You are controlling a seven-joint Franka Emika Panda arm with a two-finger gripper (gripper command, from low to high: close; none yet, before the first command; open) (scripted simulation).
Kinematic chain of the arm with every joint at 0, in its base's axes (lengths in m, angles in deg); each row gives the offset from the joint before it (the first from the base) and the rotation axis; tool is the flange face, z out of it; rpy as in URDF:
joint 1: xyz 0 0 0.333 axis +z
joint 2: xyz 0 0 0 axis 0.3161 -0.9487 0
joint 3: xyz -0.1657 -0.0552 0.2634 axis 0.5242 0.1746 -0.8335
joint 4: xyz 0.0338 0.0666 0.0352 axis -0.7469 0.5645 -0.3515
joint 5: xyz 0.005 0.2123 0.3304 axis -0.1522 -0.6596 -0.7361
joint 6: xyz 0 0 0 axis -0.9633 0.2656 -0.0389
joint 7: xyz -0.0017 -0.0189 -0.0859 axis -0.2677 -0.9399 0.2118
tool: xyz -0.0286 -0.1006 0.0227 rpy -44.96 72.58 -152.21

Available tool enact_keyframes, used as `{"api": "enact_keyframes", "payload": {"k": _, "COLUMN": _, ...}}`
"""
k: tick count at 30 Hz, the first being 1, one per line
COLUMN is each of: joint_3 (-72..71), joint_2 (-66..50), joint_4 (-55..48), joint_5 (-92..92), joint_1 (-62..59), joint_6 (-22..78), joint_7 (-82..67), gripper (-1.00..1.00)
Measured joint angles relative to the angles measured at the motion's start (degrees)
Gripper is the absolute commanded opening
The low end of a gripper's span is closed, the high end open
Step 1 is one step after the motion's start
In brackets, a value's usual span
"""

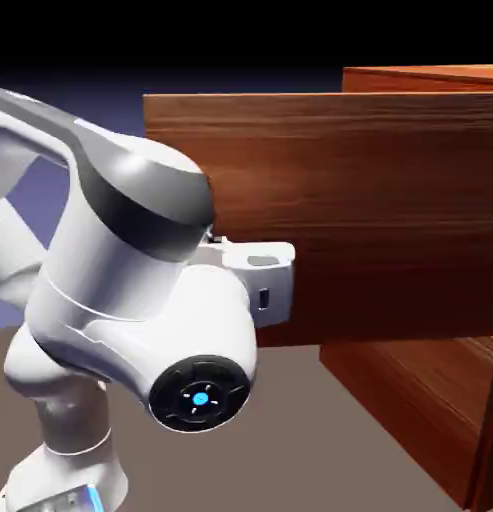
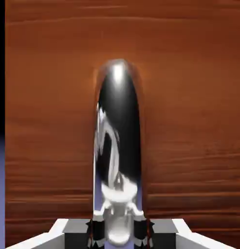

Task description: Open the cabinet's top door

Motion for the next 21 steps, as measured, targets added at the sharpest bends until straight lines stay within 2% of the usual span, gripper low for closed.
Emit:
{"api": "enact_keyframes", "payload": {"k": 5, "joint_3": 10.1, "joint_2": -9.9, "joint_4": -8.2, "joint_5": 1.3, "joint_1": 7.9, "joint_6": 8.6, "joint_7": -7.1, "gripper": -1.0}}
{"api": "enact_keyframes", "payload": {"k": 8, "joint_3": 16.4, "joint_2": -12.0, "joint_4": -10.5, "joint_5": 1.8, "joint_1": 13.9, "joint_6": 10.6, "joint_7": -8.8, "gripper": -1.0}}
{"api": "enact_keyframes", "payload": {"k": 15, "joint_3": 29.0, "joint_2": -9.3, "joint_4": -13.1, "joint_5": 3.0, "joint_1": 28.3, "joint_6": 10.1, "joint_7": -6.9, "gripper": -1.0}}
{"api": "enact_keyframes", "payload": {"k": 21, "joint_3": 38.0, "joint_2": -2.5, "joint_4": -17.3, "joint_5": 5.0, "joint_1": 40.8, "joint_6": 8.8, "joint_7": -2.0, "gripper": -1.0}}
